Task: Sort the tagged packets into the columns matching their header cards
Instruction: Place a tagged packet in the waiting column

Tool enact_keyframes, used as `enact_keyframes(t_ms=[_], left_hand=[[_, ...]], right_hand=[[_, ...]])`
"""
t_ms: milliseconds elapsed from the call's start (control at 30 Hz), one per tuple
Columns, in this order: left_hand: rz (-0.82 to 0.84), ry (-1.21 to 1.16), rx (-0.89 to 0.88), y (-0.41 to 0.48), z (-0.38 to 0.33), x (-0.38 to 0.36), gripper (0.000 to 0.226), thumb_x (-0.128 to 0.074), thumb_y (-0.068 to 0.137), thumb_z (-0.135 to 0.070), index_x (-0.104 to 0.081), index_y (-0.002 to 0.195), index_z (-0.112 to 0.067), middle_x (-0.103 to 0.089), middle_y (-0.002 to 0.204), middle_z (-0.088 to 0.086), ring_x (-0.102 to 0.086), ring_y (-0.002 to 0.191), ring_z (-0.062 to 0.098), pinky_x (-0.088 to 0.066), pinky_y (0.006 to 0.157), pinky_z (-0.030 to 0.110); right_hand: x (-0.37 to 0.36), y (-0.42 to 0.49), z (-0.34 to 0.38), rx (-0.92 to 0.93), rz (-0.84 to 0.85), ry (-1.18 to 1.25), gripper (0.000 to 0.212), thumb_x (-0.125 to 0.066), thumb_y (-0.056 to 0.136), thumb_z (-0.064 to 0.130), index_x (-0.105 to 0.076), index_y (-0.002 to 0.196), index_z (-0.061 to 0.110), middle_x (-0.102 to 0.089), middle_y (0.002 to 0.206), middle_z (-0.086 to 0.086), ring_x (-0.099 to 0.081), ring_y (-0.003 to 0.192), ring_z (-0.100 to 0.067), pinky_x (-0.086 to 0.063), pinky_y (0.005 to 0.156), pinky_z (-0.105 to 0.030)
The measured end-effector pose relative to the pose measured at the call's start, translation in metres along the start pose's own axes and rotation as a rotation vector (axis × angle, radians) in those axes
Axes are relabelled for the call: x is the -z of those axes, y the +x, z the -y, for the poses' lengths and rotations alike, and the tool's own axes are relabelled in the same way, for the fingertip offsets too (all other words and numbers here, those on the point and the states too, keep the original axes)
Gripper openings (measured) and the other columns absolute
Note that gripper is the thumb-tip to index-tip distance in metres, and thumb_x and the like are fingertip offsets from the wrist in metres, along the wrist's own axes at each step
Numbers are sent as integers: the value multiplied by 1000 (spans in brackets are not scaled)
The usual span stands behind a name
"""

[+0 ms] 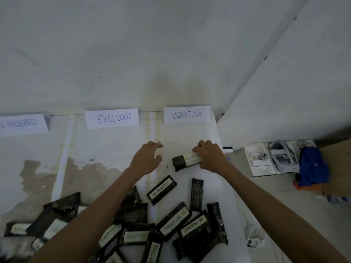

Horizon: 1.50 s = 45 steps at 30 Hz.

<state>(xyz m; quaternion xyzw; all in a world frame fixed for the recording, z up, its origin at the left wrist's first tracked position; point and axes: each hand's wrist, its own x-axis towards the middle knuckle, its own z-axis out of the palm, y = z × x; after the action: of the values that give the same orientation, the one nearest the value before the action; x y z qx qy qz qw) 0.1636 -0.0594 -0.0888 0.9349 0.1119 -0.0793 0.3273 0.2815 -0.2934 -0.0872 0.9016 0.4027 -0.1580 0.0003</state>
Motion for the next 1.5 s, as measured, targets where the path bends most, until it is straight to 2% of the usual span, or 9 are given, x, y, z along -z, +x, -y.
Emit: enact_keyframes(t_ms=[200, 367, 700, 833, 967, 1100, 1233, 1333, 1500], left_hand=[[-1, 60, -18, 67, -5, -25, 47, -55, 87, -17, -46, 133, -13, -44, 139, 9, -42, 125, 29, -40, 100, 39], [-33, 254, -110, 91, -5, -52, 59, -66, 76, -9, -47, 132, -3, -49, 135, 24, -47, 123, 43, -44, 97, 56], [18, 354, -140, 88, -6, -69, 56, -63, 74, -14, -52, 127, -2, -47, 135, 26, -47, 122, 45, -40, 98, 55], [-15, 319, -185, 52, -8, -73, 51, -56, 72, -17, -56, 122, -3, -55, 127, 23, -53, 117, 40, -46, 93, 49], [3, 248, -149, -8, -8, -85, 46, -48, 74, -18, -57, 118, -7, -60, 116, 16, -59, 101, 33, -51, 77, 39], [55, 262, -123, -49, -6, -92, 47, -38, 80, -26, -56, 119, -8, -60, 117, 14, -58, 105, 31, -53, 77, 38], [40, 182, -131, -67, -9, -89, 48, -39, 80, -28, -56, 121, -10, -58, 120, 14, -54, 111, 31, -52, 85, 41], [40, 61, -128, -76, -16, -84, 45, -42, 84, -27, -54, 125, -12, -56, 121, 9, -52, 109, 27, -51, 86, 40], [106, -248, -10, -91, -33, -73, 43, -51, 92, -22, -44, 134, -21, -50, 125, -1, -50, 112, 15, -45, 94, 31]], right_hand=[[-3, 41, -55, -179, -59, 51, 54, -74, 72, 20, -54, 122, 13, -49, 120, -12, -47, 105, -31, -37, 83, -37], [-13, 63, -75, -228, -103, 121, 56, -77, 69, 20, -56, 120, 12, -51, 116, -14, -48, 103, -33, -38, 84, -41], [-25, 51, -70, -199, -225, 175, 76, -81, 62, 36, -51, 127, 11, -48, 124, -21, -45, 112, -40, -36, 97, -49], [-34, 18, -27, -258, -312, 177, 67, -75, 69, 32, -50, 128, 12, -45, 127, -20, -44, 115, -35, -39, 96, -46], [-53, -35, 27, -430, -136, 337, 45, -64, 81, 37, -47, 116, 13, -44, 116, -11, -51, 98, -24, -49, 75, -33], [-74, -72, 70, -622, 129, 365, 61, -57, 82, 56, -36, 121, 14, -39, 116, -9, -55, 95, -28, -40, 63, -31], [-73, -81, 85, -584, 65, 428, 46, -61, 83, 33, -40, 117, 10, -43, 115, -11, -53, 81, -25, -40, 61, -28], [-56, -80, 81, -592, -34, 687, 40, -58, 84, 12, -46, 122, 9, -51, 107, -8, -52, 83, -22, -43, 66, -29], [-34, -79, 74, -706, -47, 1612, 33, -53, 88, -5, -55, 116, 12, -63, 114, -16, -62, 103, -29, -55, 84, -42]])
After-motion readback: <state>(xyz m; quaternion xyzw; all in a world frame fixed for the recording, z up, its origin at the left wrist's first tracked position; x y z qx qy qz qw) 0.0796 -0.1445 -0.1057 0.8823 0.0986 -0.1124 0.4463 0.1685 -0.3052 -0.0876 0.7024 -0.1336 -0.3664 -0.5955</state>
